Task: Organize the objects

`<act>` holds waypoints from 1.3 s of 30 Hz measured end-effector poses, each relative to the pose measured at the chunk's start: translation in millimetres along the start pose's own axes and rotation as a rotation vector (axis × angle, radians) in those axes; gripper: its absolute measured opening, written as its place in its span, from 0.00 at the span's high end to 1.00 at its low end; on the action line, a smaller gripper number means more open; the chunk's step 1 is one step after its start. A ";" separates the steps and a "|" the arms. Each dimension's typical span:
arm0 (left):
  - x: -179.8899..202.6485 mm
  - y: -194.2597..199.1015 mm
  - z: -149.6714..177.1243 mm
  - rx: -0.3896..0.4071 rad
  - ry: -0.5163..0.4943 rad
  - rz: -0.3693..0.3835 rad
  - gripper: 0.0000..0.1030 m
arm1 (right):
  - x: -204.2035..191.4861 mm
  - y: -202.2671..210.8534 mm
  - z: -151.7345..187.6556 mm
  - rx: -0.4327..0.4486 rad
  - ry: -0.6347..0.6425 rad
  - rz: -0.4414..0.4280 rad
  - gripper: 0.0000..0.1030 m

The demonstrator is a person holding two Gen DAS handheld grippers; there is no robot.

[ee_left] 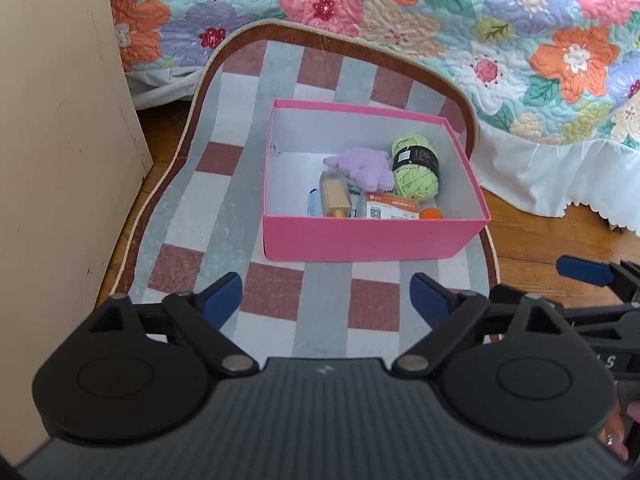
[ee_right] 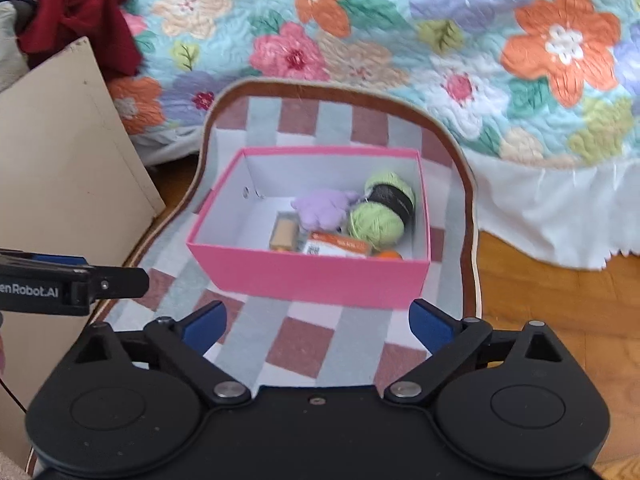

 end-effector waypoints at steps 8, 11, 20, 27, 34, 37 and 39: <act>-1.4 -3.2 0.2 -0.013 0.004 -0.005 0.01 | -7.6 4.7 6.3 -0.009 0.010 -0.012 0.03; -2.7 -8.9 4.0 -0.054 -0.004 -0.033 0.00 | -7.4 3.2 8.0 -0.024 -0.002 -0.023 0.00; -7.3 -6.6 5.9 -0.086 -0.017 -0.093 0.00 | 0.2 3.0 10.2 -0.051 -0.004 0.020 0.00; -5.3 -7.9 8.4 -0.112 -0.055 -0.139 0.00 | 10.8 0.0 9.1 -0.075 -0.015 0.074 0.00; -3.2 -11.3 12.5 -0.143 -0.061 -0.147 0.00 | 13.3 -0.3 6.0 -0.088 -0.014 0.087 0.00; -3.9 -13.8 14.5 -0.155 -0.058 -0.156 0.00 | 12.0 -0.4 6.1 -0.095 -0.011 0.087 0.00; -4.7 -16.1 16.3 -0.168 -0.047 -0.148 0.00 | 11.9 -0.6 6.7 -0.101 -0.013 0.088 0.00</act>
Point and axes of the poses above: each gripper's, at about its wrist camera, not at the fingertips, and y roughly against the way its jaws point, x to its right, z to its underside, the point moved 8 cm from there along -y, roughly the way its jaws point, and after that the axes turned 8 degrees about x, right-handed, at the moved point
